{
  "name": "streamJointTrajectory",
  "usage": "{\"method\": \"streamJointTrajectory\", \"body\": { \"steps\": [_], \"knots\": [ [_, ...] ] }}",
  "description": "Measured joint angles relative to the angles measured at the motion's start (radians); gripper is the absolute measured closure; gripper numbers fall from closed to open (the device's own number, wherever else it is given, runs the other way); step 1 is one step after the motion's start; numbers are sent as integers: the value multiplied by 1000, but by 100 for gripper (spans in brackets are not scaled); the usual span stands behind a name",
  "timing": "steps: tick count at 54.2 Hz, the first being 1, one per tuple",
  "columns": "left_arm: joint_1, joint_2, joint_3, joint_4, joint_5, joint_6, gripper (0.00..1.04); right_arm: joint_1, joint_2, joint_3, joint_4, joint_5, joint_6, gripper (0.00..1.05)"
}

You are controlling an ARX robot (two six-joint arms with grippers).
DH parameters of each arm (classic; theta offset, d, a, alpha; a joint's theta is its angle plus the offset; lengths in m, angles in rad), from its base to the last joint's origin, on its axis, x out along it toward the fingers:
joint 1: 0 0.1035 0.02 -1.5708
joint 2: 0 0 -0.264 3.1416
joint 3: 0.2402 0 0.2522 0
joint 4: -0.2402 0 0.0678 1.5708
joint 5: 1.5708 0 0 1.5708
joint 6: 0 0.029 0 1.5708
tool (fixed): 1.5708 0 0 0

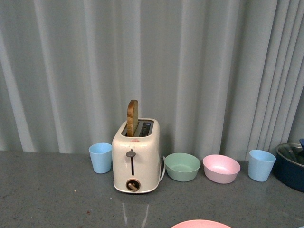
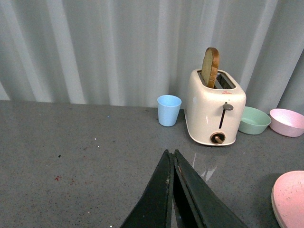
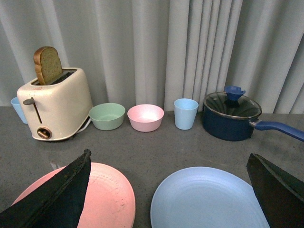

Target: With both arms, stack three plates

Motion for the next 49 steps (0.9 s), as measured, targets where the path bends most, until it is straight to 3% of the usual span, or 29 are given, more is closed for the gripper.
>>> {"method": "streamJointTrajectory", "body": {
  "steps": [32, 37, 49],
  "knots": [
    [0, -188, 0, -186, 0, 0, 101, 0, 0, 0, 0, 0, 0, 7],
    [0, -312, 0, -346, 0, 0, 101, 0, 0, 0, 0, 0, 0, 7],
    [0, -352, 0, -359, 0, -1, 99, 0, 0, 0, 0, 0, 0, 7]
  ]
}}
